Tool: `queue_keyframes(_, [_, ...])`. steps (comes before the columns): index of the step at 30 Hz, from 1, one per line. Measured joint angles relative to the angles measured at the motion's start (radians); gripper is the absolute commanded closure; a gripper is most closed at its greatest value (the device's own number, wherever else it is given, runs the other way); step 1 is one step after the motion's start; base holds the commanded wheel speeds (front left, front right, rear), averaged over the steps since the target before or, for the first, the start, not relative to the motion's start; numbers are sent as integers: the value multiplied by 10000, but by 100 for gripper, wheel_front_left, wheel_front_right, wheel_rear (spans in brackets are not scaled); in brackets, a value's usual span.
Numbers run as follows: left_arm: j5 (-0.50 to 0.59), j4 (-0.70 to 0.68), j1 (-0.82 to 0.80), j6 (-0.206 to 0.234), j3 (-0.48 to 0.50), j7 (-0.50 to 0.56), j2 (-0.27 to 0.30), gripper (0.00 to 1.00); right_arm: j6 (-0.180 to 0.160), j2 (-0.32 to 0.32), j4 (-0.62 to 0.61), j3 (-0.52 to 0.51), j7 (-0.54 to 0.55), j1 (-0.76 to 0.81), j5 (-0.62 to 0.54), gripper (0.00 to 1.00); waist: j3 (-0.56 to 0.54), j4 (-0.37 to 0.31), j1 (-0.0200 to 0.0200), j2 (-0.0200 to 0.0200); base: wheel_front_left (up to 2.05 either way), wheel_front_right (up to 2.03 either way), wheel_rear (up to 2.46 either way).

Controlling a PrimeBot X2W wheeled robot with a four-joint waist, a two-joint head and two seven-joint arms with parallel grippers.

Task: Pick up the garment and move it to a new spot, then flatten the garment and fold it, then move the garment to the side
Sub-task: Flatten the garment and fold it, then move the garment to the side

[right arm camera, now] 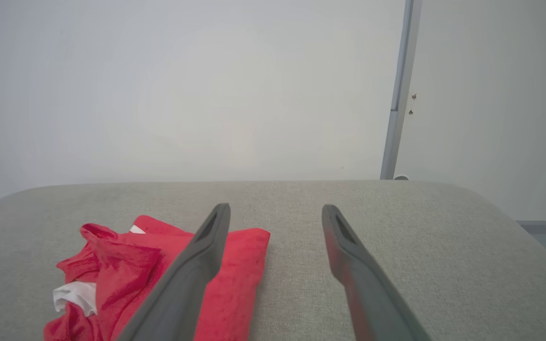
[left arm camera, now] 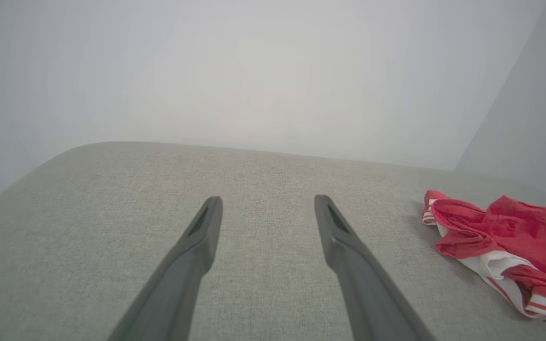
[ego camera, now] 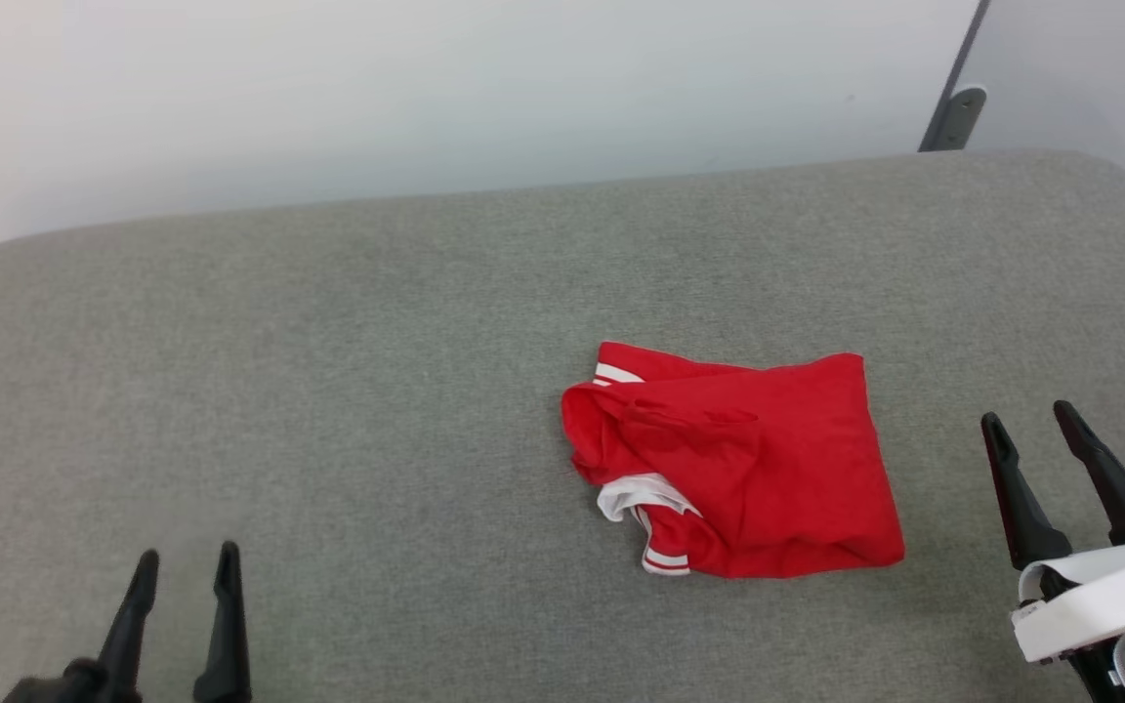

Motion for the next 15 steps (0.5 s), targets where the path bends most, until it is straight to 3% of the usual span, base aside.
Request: queue_keyframes(15, [217,-993,1113,0,318,0,-380,0,0,495,-2142,-1377,767,1566,-464,0,51,255,0,0,0,0,0])
